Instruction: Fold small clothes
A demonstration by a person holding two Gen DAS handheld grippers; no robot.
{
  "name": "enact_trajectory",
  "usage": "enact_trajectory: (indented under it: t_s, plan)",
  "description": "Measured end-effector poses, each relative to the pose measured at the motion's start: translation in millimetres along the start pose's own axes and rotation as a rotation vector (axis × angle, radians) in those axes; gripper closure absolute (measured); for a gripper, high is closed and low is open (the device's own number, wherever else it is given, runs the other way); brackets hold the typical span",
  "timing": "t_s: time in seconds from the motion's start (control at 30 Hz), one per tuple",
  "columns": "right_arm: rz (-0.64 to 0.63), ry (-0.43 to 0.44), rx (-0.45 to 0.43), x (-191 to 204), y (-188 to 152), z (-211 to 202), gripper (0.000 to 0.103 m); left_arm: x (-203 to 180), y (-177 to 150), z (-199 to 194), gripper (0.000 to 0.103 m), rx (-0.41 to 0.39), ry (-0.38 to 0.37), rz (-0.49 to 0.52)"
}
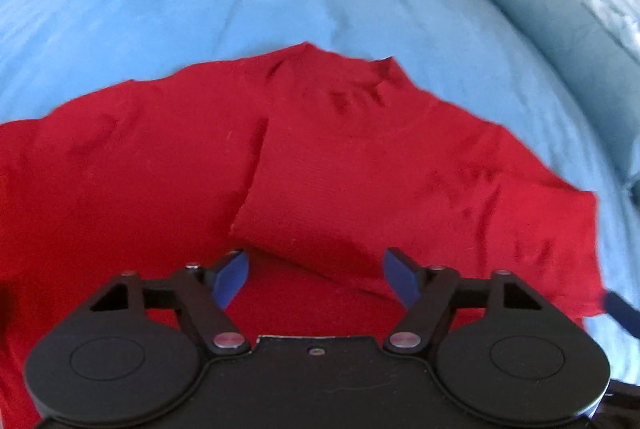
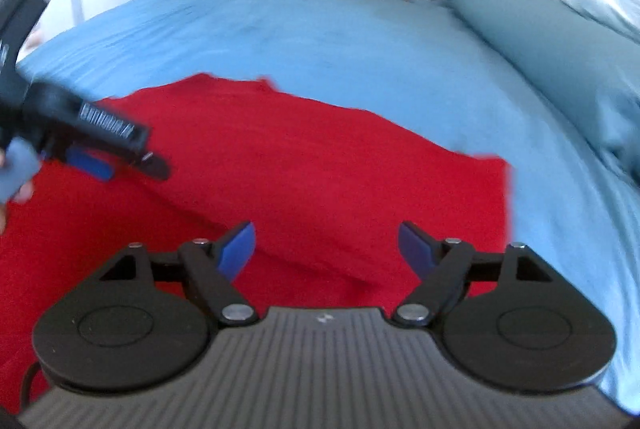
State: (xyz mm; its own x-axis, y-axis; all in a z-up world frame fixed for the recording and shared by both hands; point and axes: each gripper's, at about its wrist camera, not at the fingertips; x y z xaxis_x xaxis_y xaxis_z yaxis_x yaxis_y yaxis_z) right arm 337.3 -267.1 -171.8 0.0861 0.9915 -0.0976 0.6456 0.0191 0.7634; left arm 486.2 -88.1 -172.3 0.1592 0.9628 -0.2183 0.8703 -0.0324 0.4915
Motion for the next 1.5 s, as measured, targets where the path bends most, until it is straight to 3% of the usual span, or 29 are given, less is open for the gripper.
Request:
enact_trajectory:
  t_s: [0.03,0.07,0.1,0.13,0.2,0.23,0.43,0.6,0.77,0.93,1.07,1.2,1.33,1.4,1.47,1.5]
  plan:
    - [0.029,-0.013,0.006,-10,-3,-5,0.007,-3,-2,1,0.031,-0.020,0.021,0.006]
    - [0.053,-0.030,0.010,-17,-6,-8,0.007,-6,-4,3,0.040,-0.035,0.044,0.015]
    - [0.072,-0.050,0.012,-23,-9,-10,0.006,-10,-4,3,0.054,-0.048,0.065,0.027]
    - [0.084,-0.068,0.014,-25,-12,-12,0.006,-13,-4,4,0.061,-0.059,0.075,0.037]
    - [0.109,-0.104,0.022,-29,-18,-14,0.005,-16,1,7,0.098,-0.075,0.064,0.035]
    - [0.121,-0.124,0.030,-31,-21,-14,0.005,-18,6,6,0.099,-0.081,0.057,0.031]
    - [0.178,-0.259,0.065,-35,-18,10,0.001,-16,37,-46,0.099,-0.260,0.030,0.026]
    - [0.168,-0.267,0.100,-38,-9,40,0.001,34,39,-90,0.099,-0.384,0.146,-0.021]
    - [0.125,-0.269,0.096,-34,-2,55,0.002,86,12,-77,0.099,-0.331,0.195,-0.085]
    - [0.158,-0.324,0.121,-59,-5,57,0.002,105,-15,-58,0.099,-0.283,0.156,-0.133]
    - [0.297,-0.228,0.132,-96,-18,53,0.001,110,-26,-55,0.097,-0.249,0.143,-0.119]
    - [0.267,-0.165,0.124,-104,-22,50,0.001,120,-45,-57,0.079,-0.189,0.196,-0.144]
    - [0.217,-0.115,0.141,-102,-13,31,0.001,132,-57,-80,0.077,-0.157,0.338,-0.178]
    - [0.153,-0.079,0.101,-88,-4,12,0.000,132,-60,-94,0.059,-0.181,0.351,-0.181]
    - [0.136,0.010,0.067,-70,7,0,0.000,124,-58,-103,0.047,-0.211,0.334,-0.147]
    - [0.138,0.062,0.061,-61,13,1,0.000,119,-55,-104,0.046,-0.222,0.324,-0.132]
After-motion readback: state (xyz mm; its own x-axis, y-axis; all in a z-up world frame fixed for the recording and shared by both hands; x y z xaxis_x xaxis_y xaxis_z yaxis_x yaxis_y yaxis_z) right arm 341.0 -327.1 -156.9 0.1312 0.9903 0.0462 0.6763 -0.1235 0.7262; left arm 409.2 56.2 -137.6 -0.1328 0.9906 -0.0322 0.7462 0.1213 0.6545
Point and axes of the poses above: each gripper's, at about its wrist camera, not at the fingertips, and z roughly the way its jaws point, x to its left, y to its top, and after that the axes turned 1 degree about -z, right-handed
